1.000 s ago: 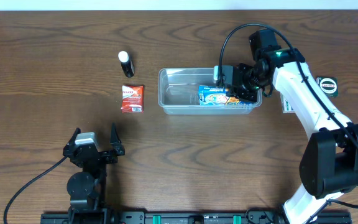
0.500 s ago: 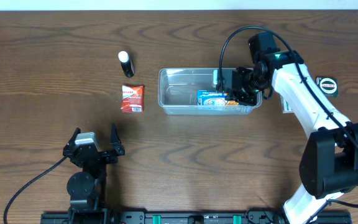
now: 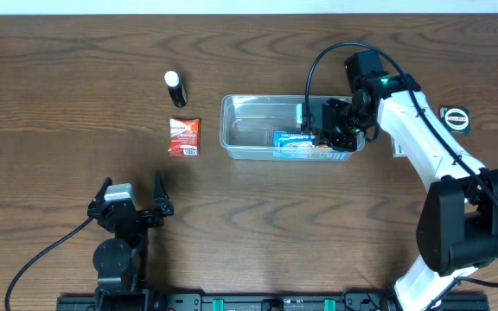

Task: Pack container
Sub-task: 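Lower the blue box into the container and open the right gripper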

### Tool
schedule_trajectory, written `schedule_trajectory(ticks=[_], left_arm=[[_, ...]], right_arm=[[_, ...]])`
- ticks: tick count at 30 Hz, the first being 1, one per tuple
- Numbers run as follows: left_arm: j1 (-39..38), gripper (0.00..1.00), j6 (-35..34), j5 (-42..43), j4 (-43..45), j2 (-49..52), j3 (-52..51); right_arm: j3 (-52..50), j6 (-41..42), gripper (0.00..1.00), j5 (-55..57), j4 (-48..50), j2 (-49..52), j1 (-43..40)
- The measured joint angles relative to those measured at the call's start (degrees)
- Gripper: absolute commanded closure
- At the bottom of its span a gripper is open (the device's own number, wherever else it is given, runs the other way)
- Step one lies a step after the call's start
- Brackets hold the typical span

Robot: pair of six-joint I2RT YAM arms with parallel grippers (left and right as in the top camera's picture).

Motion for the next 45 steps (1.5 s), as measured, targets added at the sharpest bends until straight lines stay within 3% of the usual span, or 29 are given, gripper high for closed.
schedule_trajectory(ticks=[8,10,13,17,33,45], left_arm=[[0.0,0.02,0.0,0.0,0.0,0.0,0.0],[0.0,0.02,0.0,0.0,0.0,0.0,0.0],[0.0,0.02,0.0,0.0,0.0,0.0,0.0],[0.0,0.02,0.0,0.0,0.0,0.0,0.0],[0.0,0.02,0.0,0.0,0.0,0.0,0.0],[0.0,0.02,0.0,0.0,0.0,0.0,0.0]], right_arm=[[-0.07,-0.11,0.82,1.29,0.22,0.0,0.0],[-0.07,-0.07,0.74,1.79,0.22,0.0,0.0],[-0.07,-0.24,0.5,2.34,0.31,0.0,-0.02],[-0.09,-0.72,0.41,2.58,0.87,0.0,-0.11],[-0.11,5.46,0.29,4.46,9.38,0.0,-0.11],[-0.13,17.46,0.3,9.31,16.31,0.0,-0.11]])
